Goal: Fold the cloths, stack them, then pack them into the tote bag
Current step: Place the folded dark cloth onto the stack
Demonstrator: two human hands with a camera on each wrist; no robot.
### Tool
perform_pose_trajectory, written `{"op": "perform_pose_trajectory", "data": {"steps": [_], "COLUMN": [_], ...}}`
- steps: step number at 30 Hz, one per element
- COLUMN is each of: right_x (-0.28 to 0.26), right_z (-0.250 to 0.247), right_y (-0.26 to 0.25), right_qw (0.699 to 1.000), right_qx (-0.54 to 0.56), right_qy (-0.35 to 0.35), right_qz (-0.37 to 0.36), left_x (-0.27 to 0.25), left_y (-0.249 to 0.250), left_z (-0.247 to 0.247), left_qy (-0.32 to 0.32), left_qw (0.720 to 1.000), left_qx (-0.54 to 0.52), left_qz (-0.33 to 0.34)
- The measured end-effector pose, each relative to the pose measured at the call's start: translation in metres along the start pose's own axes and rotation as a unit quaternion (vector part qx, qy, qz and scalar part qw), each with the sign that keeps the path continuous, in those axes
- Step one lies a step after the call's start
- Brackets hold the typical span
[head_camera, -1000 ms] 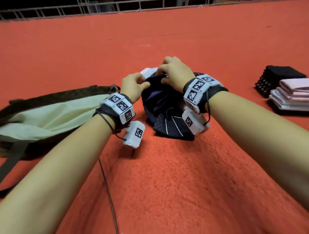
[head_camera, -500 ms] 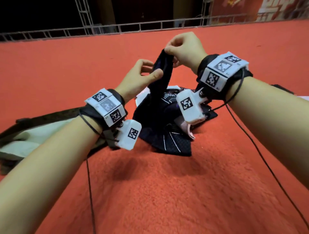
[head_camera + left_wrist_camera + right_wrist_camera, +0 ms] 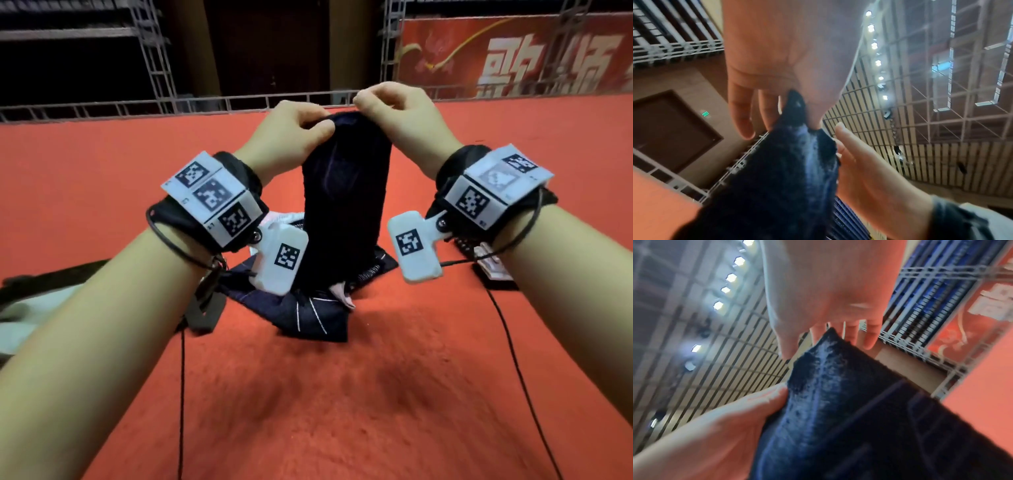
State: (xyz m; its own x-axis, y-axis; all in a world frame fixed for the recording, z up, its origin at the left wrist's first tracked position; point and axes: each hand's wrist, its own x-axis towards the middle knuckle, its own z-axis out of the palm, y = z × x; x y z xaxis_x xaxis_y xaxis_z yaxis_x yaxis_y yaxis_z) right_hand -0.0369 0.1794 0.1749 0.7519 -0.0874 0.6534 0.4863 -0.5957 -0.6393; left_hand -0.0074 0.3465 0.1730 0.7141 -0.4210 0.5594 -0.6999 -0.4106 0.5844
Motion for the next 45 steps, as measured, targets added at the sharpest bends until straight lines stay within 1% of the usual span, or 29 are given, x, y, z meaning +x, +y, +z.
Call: {"op": "perform_pose_trajectory", "data": {"steps": [2,4,6,8,10,12,14,17,19,22,23,25,27,29,30,32,33,34,35,36,38,39,40,41,42,43,45], "right_x": [-0.008,-0.018,-0.029,-0.039,-0.048,-0.055,-0.061,-0.066,-0.068,-0.075,-0.080,-0.093,-0.108,-0.126,-0.136,-0.156,-0.166,-0.176,-0.185,-0.195,-0.212,-0.218,-0.223,-0.226,-0.228,-0.229,-0.231], "right_z": [-0.014,-0.028,-0.041,-0.052,-0.060,-0.068,-0.076,-0.089,-0.099,-0.115,-0.119,-0.125,-0.131,-0.135,-0.135,-0.133,-0.131,-0.129,-0.128,-0.126,-0.124,-0.124,-0.124,-0.124,-0.124,-0.124,-0.125], "right_y": [-0.002,-0.003,-0.003,-0.003,-0.002,0.001,0.005,0.015,0.024,0.042,0.050,0.069,0.092,0.116,0.126,0.148,0.159,0.170,0.182,0.193,0.209,0.215,0.218,0.220,0.220,0.221,0.219], "right_qw": [0.994,0.979,0.973,0.976,0.976,0.978,0.978,0.980,0.980,0.977,0.974,0.964,0.952,0.937,0.929,0.908,0.898,0.888,0.876,0.861,0.829,0.820,0.817,0.820,0.825,0.828,0.833], "right_qx": [-0.105,-0.200,-0.227,-0.214,-0.207,-0.197,-0.189,-0.165,-0.133,-0.039,0.005,0.075,0.097,0.102,0.110,0.116,0.104,0.088,0.068,0.043,-0.007,-0.024,-0.029,-0.026,-0.020,-0.017,-0.010], "right_qy": [-0.036,-0.018,0.013,0.030,0.052,0.071,0.083,0.113,0.145,0.182,0.186,0.188,0.196,0.202,0.201,0.191,0.182,0.168,0.146,0.116,0.058,0.041,0.037,0.038,0.038,0.035,0.028], "right_qz": [-0.023,-0.039,-0.044,-0.038,-0.030,-0.018,-0.005,0.017,0.040,0.104,0.128,0.173,0.215,0.265,0.292,0.355,0.386,0.419,0.456,0.494,0.556,0.570,0.575,0.570,0.564,0.559,0.553], "left_x": [0.006,0.010,0.012,0.009,0.001,-0.008,-0.017,-0.031,-0.042,-0.060,-0.065,-0.070,-0.070,-0.066,-0.065,-0.061,-0.060,-0.060,-0.061,-0.063,-0.070,-0.074,-0.076,-0.078,-0.078,-0.077,-0.075], "left_y": [0.011,0.018,0.024,0.030,0.037,0.038,0.030,0.013,0.002,-0.011,-0.014,-0.021,-0.031,-0.041,-0.045,-0.051,-0.054,-0.055,-0.056,-0.056,-0.058,-0.061,-0.066,-0.069,-0.070,-0.070,-0.067], "left_z": [0.005,0.012,0.021,0.035,0.052,0.070,0.086,0.114,0.136,0.166,0.174,0.185,0.190,0.192,0.192,0.195,0.196,0.198,0.201,0.204,0.212,0.217,0.221,0.223,0.224,0.225,0.225], "left_qy": [-0.006,0.024,0.067,0.074,0.047,-0.003,-0.058,-0.150,-0.206,-0.274,-0.282,-0.279,-0.278,-0.276,-0.263,-0.205,-0.177,-0.164,-0.168,-0.192,-0.248,-0.271,-0.288,-0.302,-0.317,-0.330,-0.337], "left_qw": [0.998,0.996,0.997,0.995,0.989,0.970,0.950,0.932,0.914,0.869,0.858,0.844,0.829,0.821,0.821,0.826,0.826,0.826,0.828,0.830,0.835,0.844,0.855,0.866,0.871,0.871,0.865], "left_qx": [0.053,0.069,0.016,-0.055,-0.143,-0.233,-0.279,-0.296,-0.309,-0.364,-0.377,-0.395,-0.413,-0.419,-0.417,-0.413,-0.413,-0.406,-0.388,-0.354,-0.249,-0.192,-0.139,-0.094,-0.062,-0.039,-0.011], "left_qz": [0.031,0.044,0.041,0.032,-0.004,-0.073,-0.128,-0.146,-0.162,-0.194,-0.205,-0.231,-0.255,-0.275,-0.287,-0.325,-0.341,-0.354,-0.368,-0.387,-0.423,-0.422,-0.408,-0.387,-0.370,-0.362,-0.372]}}
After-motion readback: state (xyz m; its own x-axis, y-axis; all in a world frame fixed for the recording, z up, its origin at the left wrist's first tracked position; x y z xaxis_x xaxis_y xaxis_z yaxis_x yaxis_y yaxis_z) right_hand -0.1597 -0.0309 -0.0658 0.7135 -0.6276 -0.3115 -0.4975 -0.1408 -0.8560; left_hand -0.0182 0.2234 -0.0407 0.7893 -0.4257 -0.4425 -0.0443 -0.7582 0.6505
